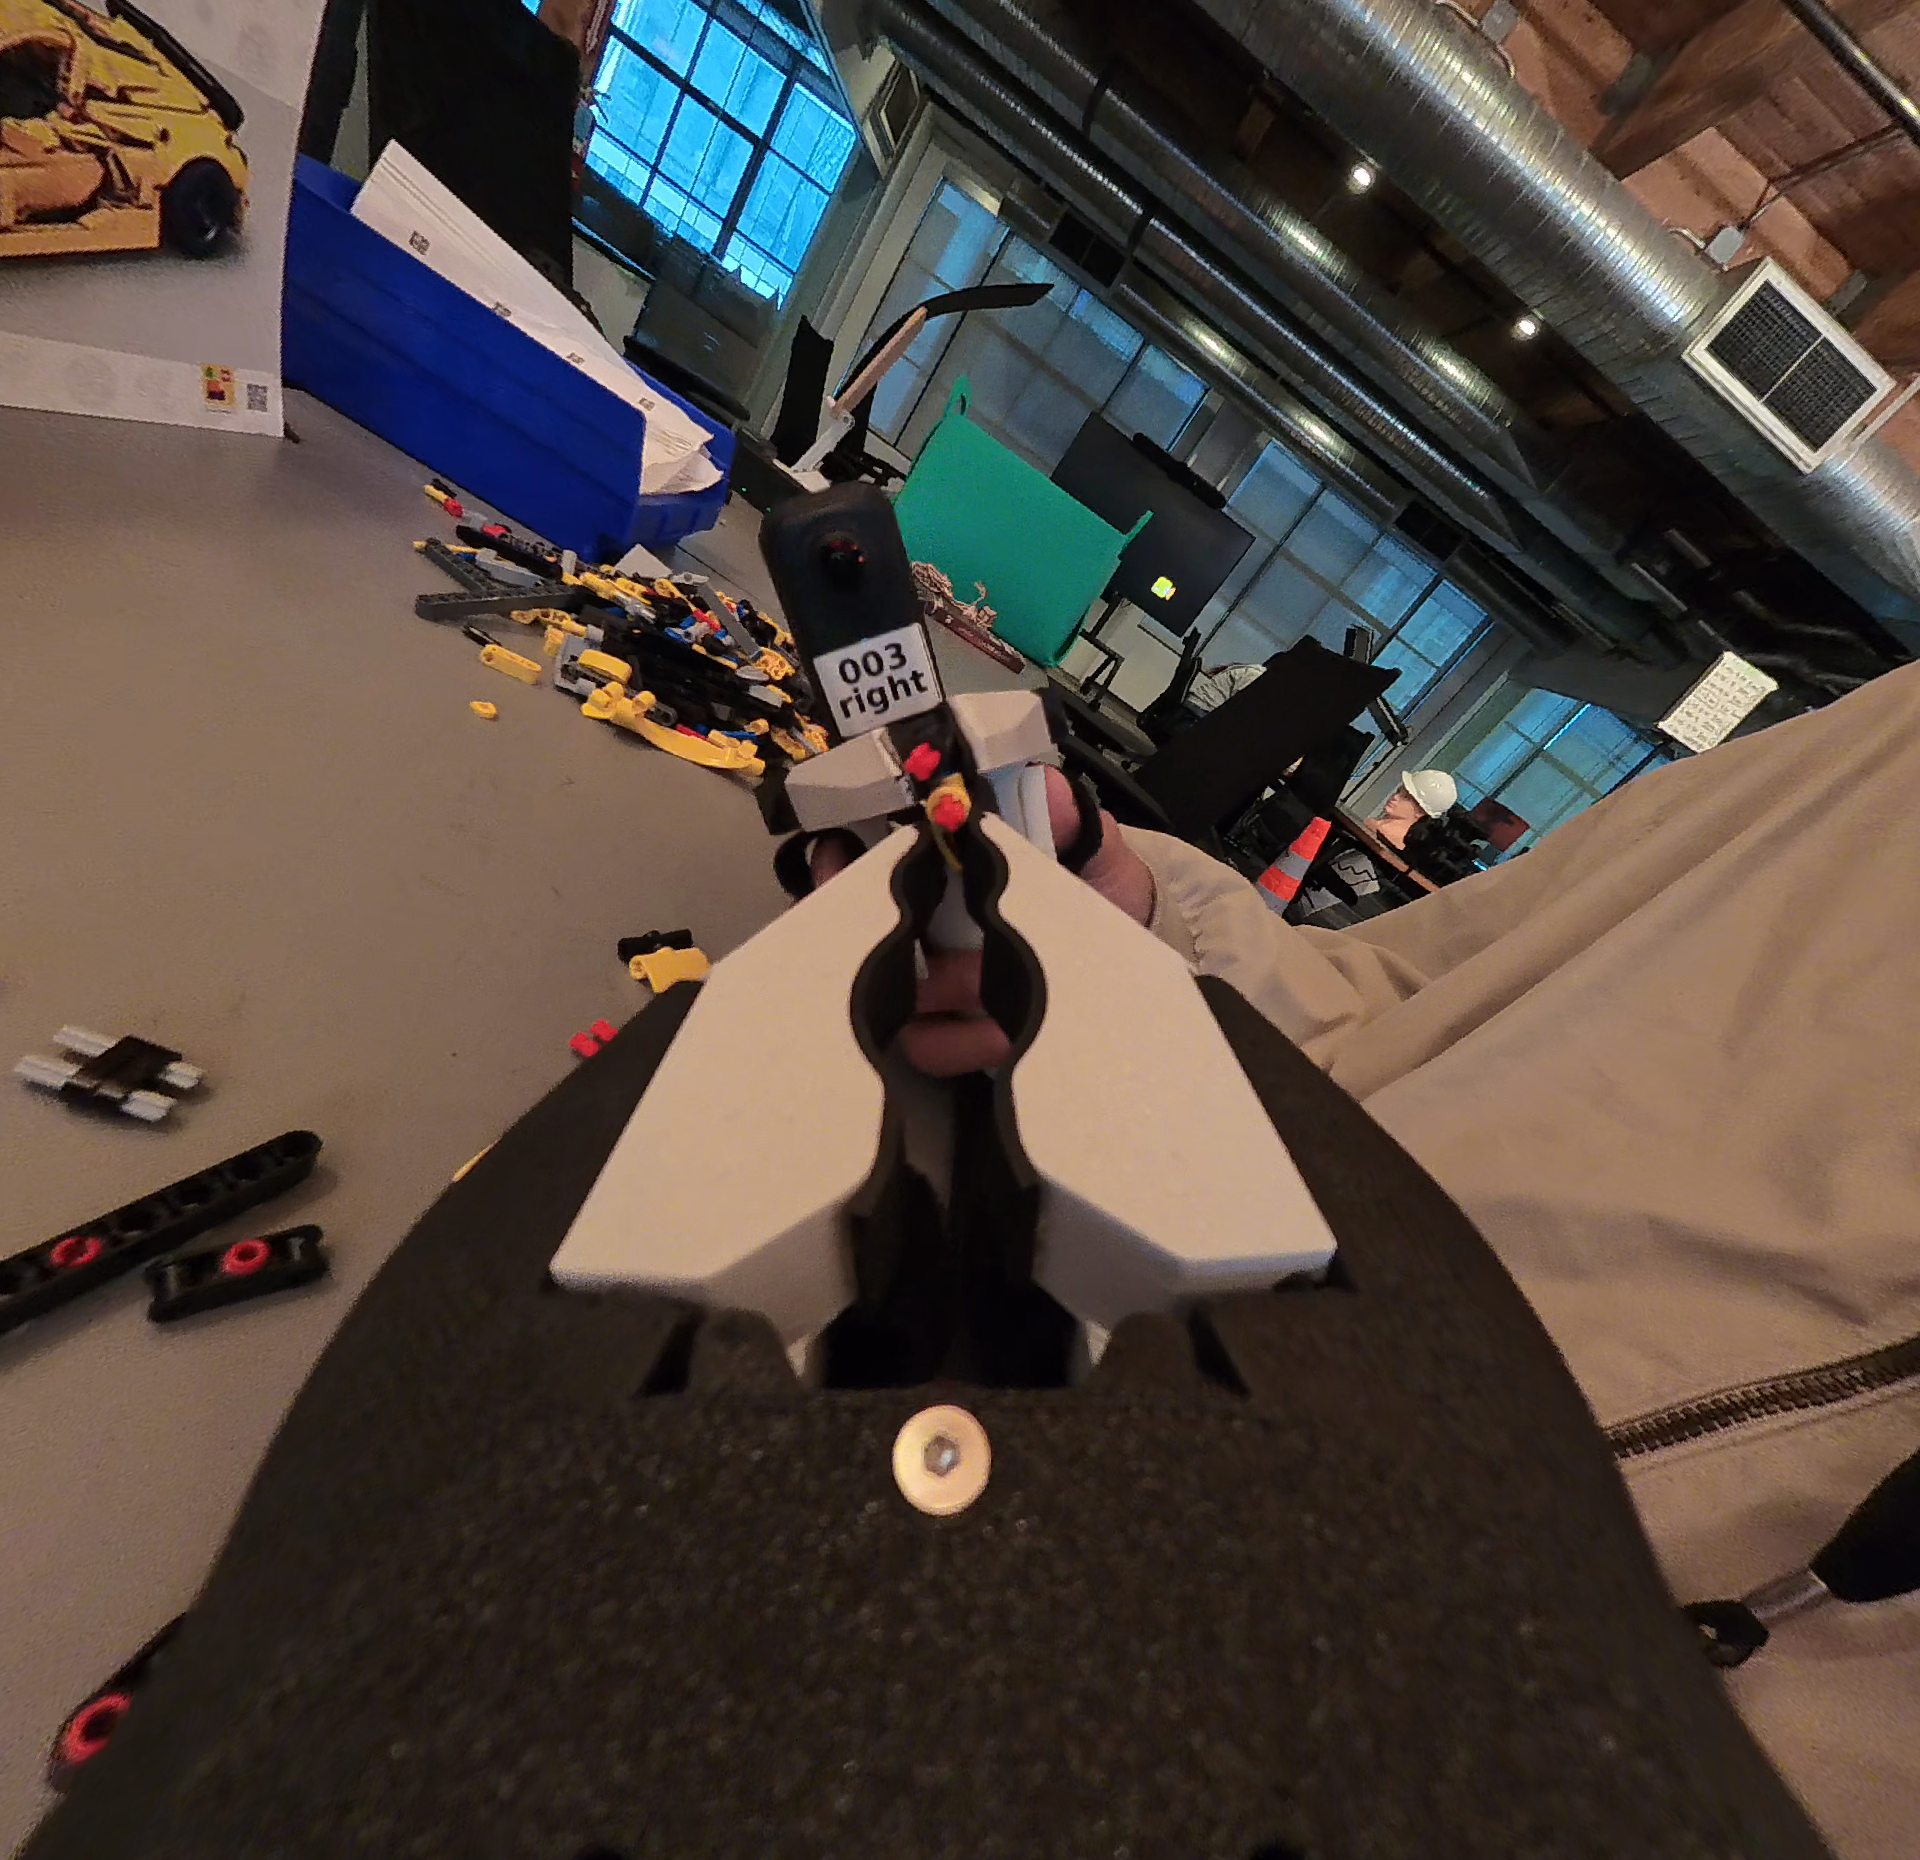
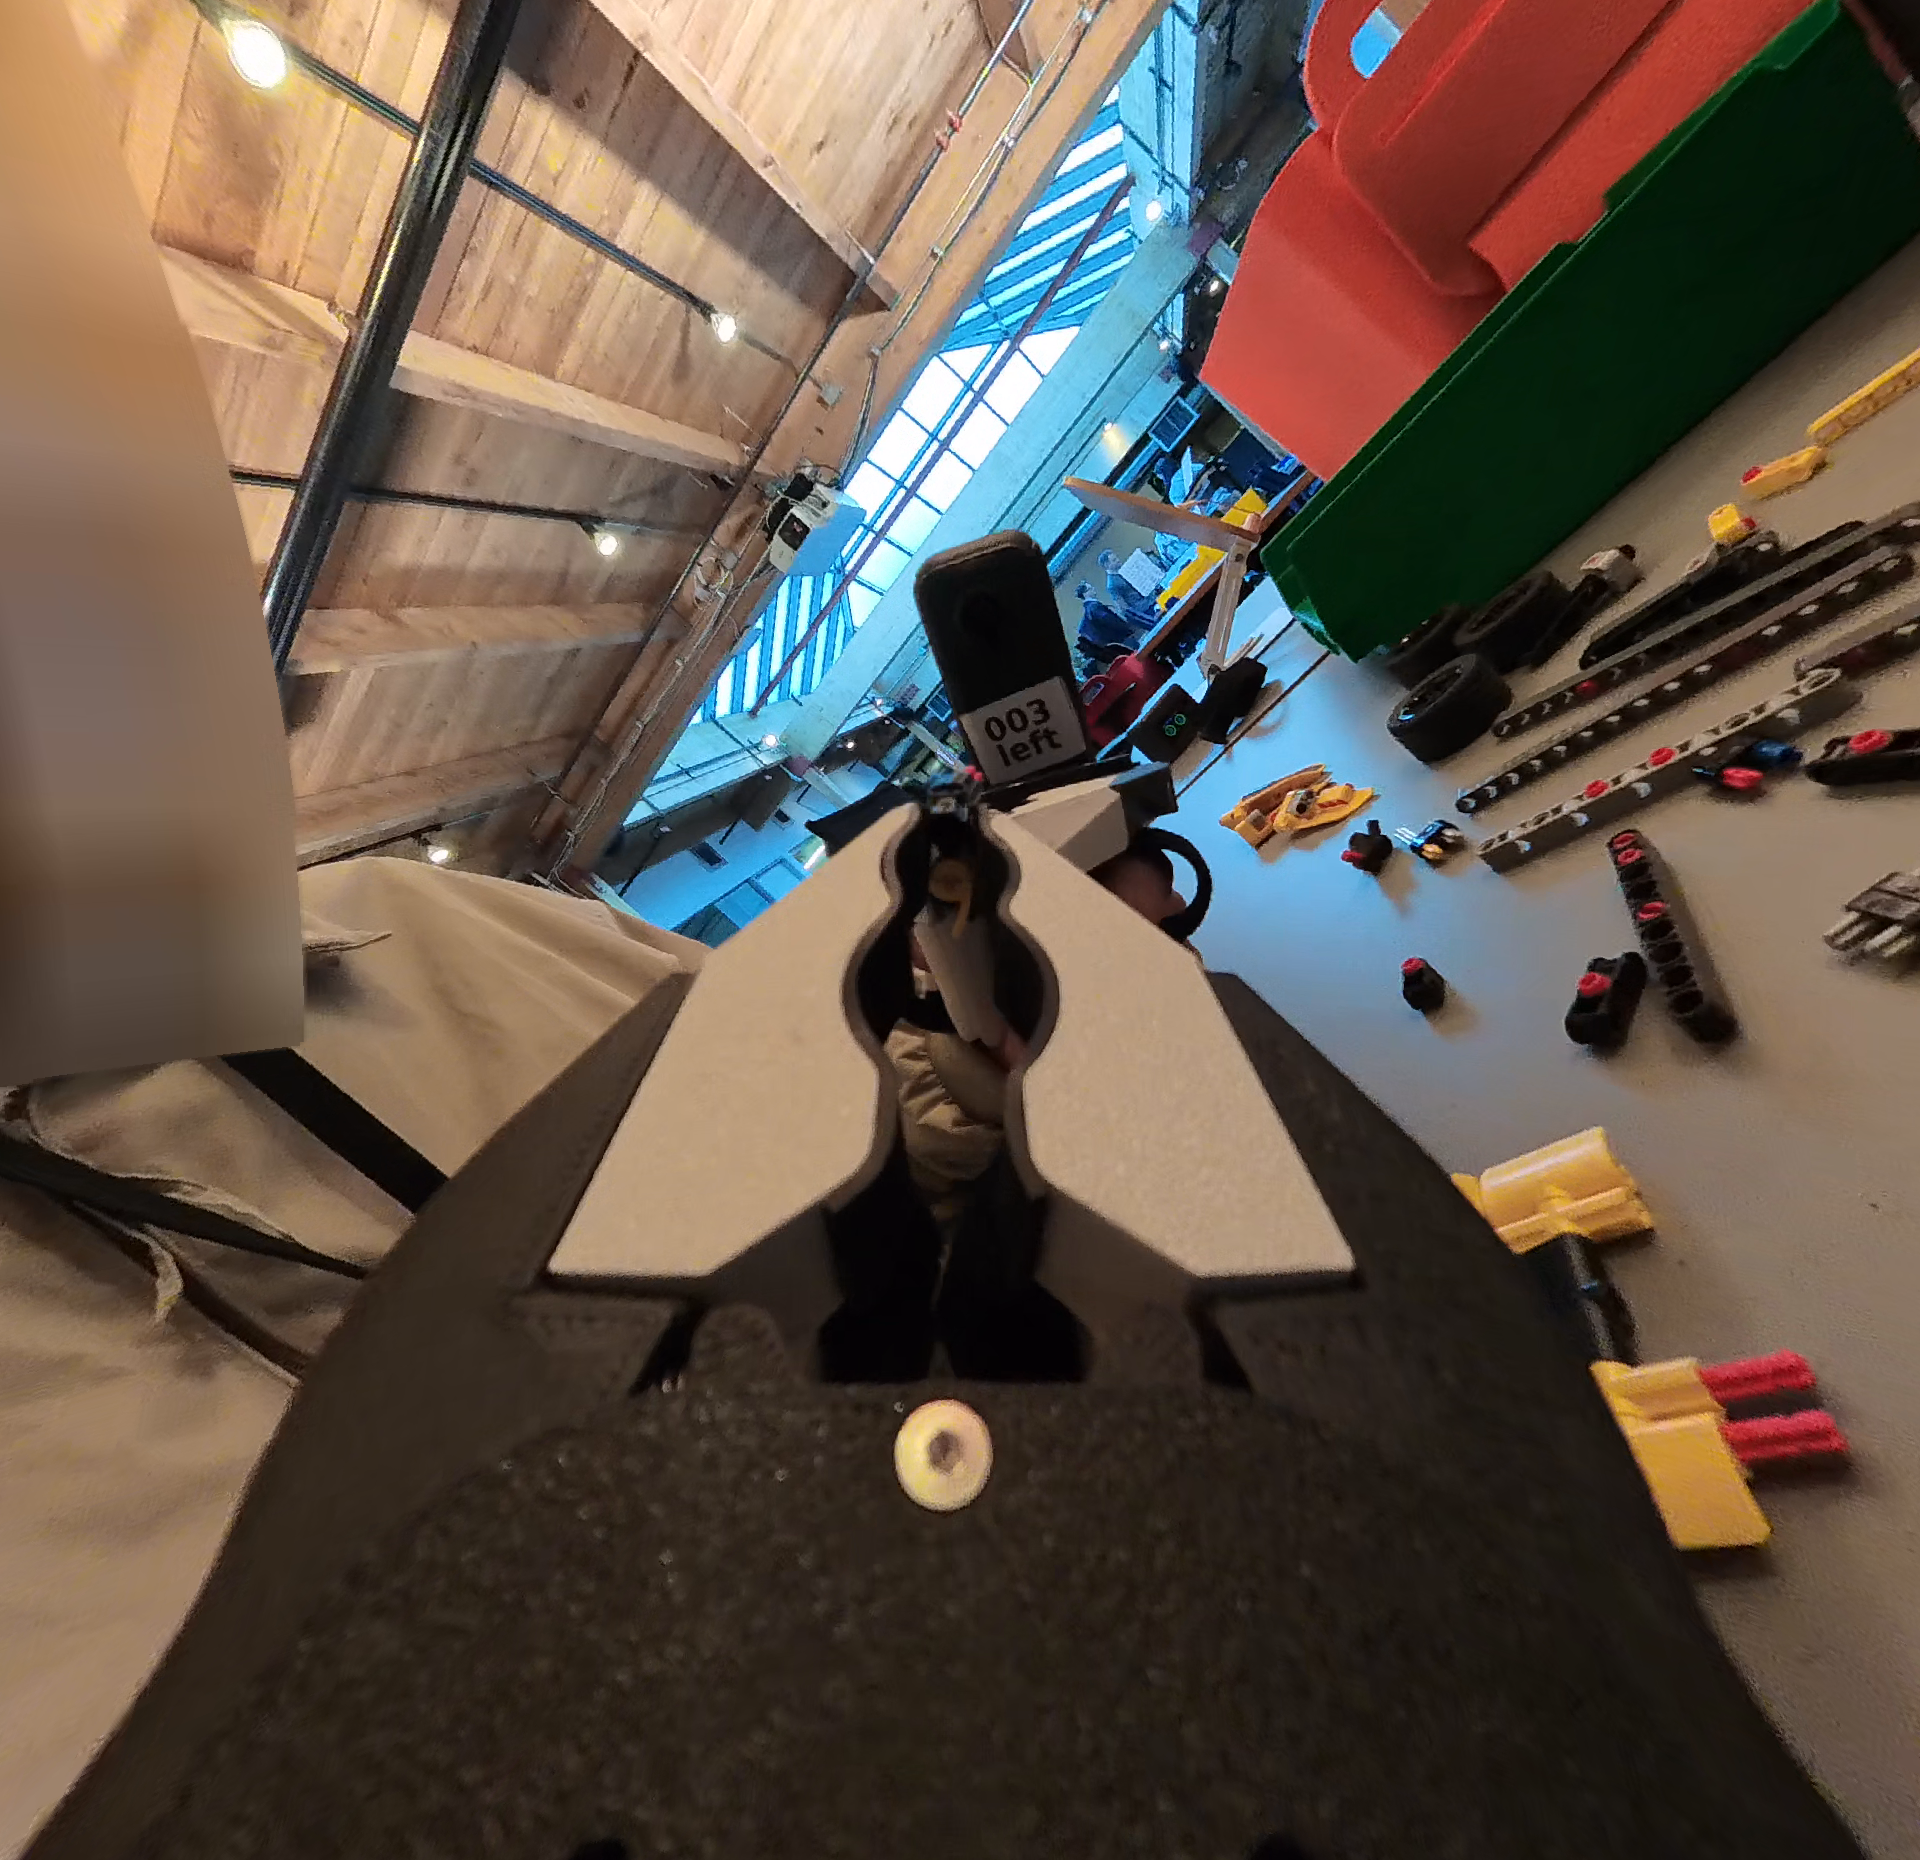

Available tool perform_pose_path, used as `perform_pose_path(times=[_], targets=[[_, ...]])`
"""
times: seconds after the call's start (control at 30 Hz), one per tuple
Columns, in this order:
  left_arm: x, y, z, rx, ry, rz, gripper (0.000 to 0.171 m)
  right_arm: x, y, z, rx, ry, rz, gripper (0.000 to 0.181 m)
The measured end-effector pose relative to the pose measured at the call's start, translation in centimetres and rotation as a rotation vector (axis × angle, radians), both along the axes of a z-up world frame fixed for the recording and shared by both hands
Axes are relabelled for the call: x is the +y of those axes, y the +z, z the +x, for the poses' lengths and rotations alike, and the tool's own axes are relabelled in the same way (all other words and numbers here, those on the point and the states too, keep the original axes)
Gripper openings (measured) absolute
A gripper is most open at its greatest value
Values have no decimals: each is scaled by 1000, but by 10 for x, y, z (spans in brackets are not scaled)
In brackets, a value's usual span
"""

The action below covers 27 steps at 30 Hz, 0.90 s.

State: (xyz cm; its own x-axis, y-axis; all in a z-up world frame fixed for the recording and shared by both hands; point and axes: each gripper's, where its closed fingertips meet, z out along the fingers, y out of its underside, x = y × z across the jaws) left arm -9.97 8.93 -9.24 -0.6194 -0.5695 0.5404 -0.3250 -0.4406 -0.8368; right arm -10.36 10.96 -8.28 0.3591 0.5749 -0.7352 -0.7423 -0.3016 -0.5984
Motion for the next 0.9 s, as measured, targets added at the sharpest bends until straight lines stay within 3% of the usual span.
perform_pose_path(times=[0.1, 0.3, 0.33, 0.37, 0.43, 0.47, 0.53, 0.6, 0.67, 0.7, 0.8, 0.9], targets=[[1, -2, 2, -6, 32, 45, 4, 1, -1, 3, -46, -49, 12, 6], [4, -1, 3, -12, 47, 44, 3, 5, 3, 6, 60, -58, 41, 4], [-1, -5, -2, -4, 7, 65, 1, 1, 15, 20, 138, -105, 109, 6], [-9, -8, -8, -16, -26, 113, 2, -12, 27, 65, 312, -260, 210, 5], [-14, -6, -11, -63, -4, 165, 2, -28, 6, 114, 370, -339, 122, 5], [-9, -5, -9, -57, 12, 143, 2, -33, 11, 111, 298, -330, 114, 6], [-3, -3, -6, -42, 19, 93, 3, -31, 12, 85, -51, -279, 37, 6], [-8, -4, -7, -45, 4, 117, 3, -32, 4, 93, -335, -352, -50, 6], [-6, -15, 0, -15, 59, 204, 4, -49, 23, 111, -213, -376, 33, 6], [0, -24, 6, 12, 116, 274, 4, -53, 20, 116, -147, -345, 18, 6], [19, -62, 22, 96, 274, 641, 4, -58, 14, 125, -43, -349, 38, 6], [-5, -93, 18, 97, 168, 925, 4, -53, 14, 118, -97, -333, 32, 5]])
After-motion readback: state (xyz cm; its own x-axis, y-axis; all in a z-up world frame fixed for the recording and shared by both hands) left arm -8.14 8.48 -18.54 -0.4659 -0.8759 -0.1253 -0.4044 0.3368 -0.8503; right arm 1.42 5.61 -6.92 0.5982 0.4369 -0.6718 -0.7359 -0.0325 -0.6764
